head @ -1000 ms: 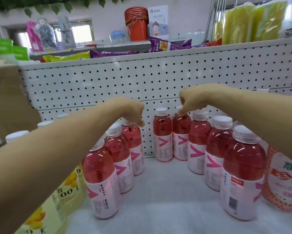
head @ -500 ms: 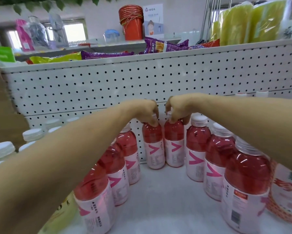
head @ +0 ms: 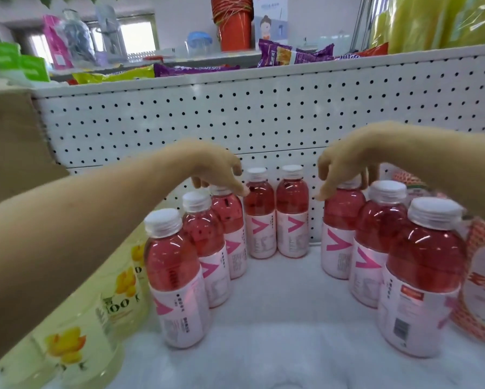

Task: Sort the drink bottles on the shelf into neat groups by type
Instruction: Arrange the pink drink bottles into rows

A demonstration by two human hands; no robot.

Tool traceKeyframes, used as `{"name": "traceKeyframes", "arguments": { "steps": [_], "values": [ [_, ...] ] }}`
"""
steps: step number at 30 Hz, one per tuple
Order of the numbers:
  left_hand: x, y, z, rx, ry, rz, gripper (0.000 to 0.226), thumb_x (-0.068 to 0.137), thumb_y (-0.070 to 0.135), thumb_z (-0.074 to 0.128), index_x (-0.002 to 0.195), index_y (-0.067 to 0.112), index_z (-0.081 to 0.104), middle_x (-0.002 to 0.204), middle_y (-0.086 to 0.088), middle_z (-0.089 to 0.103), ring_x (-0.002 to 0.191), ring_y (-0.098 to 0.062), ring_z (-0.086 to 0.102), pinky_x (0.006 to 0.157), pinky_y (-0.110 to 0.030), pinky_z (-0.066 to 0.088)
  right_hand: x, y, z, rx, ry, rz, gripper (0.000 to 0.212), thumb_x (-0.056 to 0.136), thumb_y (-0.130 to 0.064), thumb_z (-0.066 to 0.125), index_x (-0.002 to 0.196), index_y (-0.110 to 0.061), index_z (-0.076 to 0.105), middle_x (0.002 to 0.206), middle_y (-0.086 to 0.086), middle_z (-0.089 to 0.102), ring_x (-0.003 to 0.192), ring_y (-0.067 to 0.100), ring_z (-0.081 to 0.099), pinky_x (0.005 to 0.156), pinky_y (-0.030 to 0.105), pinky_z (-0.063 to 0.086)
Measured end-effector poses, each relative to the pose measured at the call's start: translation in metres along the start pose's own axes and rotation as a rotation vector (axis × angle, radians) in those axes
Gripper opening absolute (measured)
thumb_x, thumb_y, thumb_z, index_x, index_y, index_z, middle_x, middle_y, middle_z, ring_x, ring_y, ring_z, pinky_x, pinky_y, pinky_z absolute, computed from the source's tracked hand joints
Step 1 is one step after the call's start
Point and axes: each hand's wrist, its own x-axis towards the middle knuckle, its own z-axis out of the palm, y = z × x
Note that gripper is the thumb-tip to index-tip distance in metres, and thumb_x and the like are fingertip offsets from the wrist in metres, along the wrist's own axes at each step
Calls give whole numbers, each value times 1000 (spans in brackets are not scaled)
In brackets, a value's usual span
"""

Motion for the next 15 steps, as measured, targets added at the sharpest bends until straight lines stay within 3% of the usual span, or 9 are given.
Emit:
{"name": "traceKeyframes", "arguments": {
  "steps": [2,4,6,11,13,15],
  "values": [
    [-3,-4,7,42,-21,-28,59,86,56,66,133,21,56,131,-3,59,101,-25,64,69,-30,48,-5,5,3,30,-19,23,50,81,-33,78,121,-7,61,112,14,65,88,35,71,81,48,60],
    [-4,-3,10,32,33,5,51,84,50,72,123,18,62,118,-2,65,98,-24,66,74,-33,49,-4,6,5,95,37,7,37,80,-19,81,109,-3,65,94,14,68,76,31,71,72,42,62],
    [-7,2,8,-36,53,57,42,84,40,76,118,18,65,103,2,65,82,-20,70,77,-33,52,-7,0,5,124,87,-49,28,81,-14,80,103,-5,66,82,12,67,59,24,68,60,33,61],
    [-10,17,7,-140,47,145,31,85,32,77,109,19,63,98,0,68,71,-18,74,79,-34,55,-7,-24,9,180,132,-180,30,84,-12,76,113,-8,65,77,6,64,48,16,65,54,26,56],
    [-10,21,8,-155,63,152,40,86,33,76,120,17,64,105,-2,70,72,-17,74,84,-37,56,-6,-32,11,237,139,-226,31,84,-10,75,114,-8,65,84,7,64,53,17,66,54,26,58],
    [-10,25,10,-167,80,153,44,87,32,75,126,19,61,112,-3,69,74,-17,74,81,-35,56,-5,-38,12,251,146,-262,29,85,-10,74,113,-9,66,86,6,64,56,17,66,53,24,57]
  ]
}}
